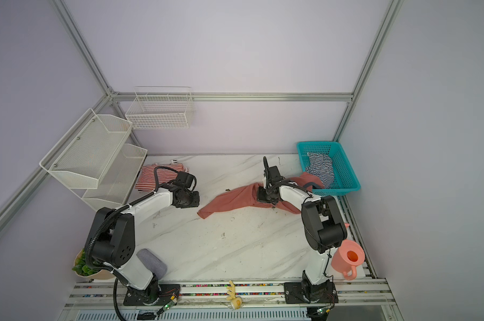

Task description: Fold and stack the tank tops

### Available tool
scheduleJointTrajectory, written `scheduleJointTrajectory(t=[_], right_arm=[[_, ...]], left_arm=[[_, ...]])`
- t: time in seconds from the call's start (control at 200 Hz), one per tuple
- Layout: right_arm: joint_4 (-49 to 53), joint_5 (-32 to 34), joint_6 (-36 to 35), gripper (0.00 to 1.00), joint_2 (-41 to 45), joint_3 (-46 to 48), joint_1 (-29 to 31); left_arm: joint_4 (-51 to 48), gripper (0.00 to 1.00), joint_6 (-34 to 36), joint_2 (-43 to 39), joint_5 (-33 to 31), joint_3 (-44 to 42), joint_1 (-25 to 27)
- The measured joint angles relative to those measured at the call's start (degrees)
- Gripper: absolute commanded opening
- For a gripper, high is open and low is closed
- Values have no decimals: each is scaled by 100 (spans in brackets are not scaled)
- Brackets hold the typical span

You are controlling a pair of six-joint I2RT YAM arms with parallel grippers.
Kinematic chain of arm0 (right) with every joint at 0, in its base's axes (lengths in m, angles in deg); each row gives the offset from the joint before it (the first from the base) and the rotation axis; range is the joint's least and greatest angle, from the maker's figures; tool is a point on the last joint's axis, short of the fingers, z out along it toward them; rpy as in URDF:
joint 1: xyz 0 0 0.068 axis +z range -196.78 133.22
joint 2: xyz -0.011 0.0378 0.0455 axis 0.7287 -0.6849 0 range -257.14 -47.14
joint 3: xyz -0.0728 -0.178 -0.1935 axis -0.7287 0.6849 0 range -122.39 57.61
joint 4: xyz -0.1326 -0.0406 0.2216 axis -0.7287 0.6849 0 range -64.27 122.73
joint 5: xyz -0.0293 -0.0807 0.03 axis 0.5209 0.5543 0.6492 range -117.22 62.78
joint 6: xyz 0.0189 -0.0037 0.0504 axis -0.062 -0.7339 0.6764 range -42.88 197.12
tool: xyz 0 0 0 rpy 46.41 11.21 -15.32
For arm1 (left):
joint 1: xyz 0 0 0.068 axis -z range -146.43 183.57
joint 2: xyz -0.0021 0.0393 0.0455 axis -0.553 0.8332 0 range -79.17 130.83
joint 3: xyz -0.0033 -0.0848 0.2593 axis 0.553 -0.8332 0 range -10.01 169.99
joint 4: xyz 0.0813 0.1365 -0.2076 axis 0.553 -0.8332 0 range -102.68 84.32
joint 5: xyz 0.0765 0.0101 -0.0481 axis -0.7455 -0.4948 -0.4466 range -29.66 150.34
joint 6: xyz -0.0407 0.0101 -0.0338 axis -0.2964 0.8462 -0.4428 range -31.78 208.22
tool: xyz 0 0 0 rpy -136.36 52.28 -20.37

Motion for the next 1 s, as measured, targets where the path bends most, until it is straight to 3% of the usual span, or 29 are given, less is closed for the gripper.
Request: scheduleJointTrajectory(t=[0.22,0.405,0.465,0.575,0.755,0.91,1.0], right_arm=[[612,601,-42,0,319,-896,350],[999,732,-212,0,-627,-1722,1025],[1054,710,-249,16,-1130,-1867,1189],[1185,640,-326,30,-1851,-1965,1375],[1180,678,-293,45,-1436,-1910,1362],[1130,734,-149,43,-693,-1434,1355],[1014,732,-39,35,-337,-1165,1355]], left_arm=[[-2,39,-9,-59,98,0,0],[-2,39,-13,-59,170,-2,2],[-2,39,-15,-68,186,-7,2],[-9,39,-15,-136,201,-22,0],[-7,39,-13,-315,210,-22,2],[-7,39,-11,-365,212,-22,2],[-9,39,-11,-365,212,-22,0]])
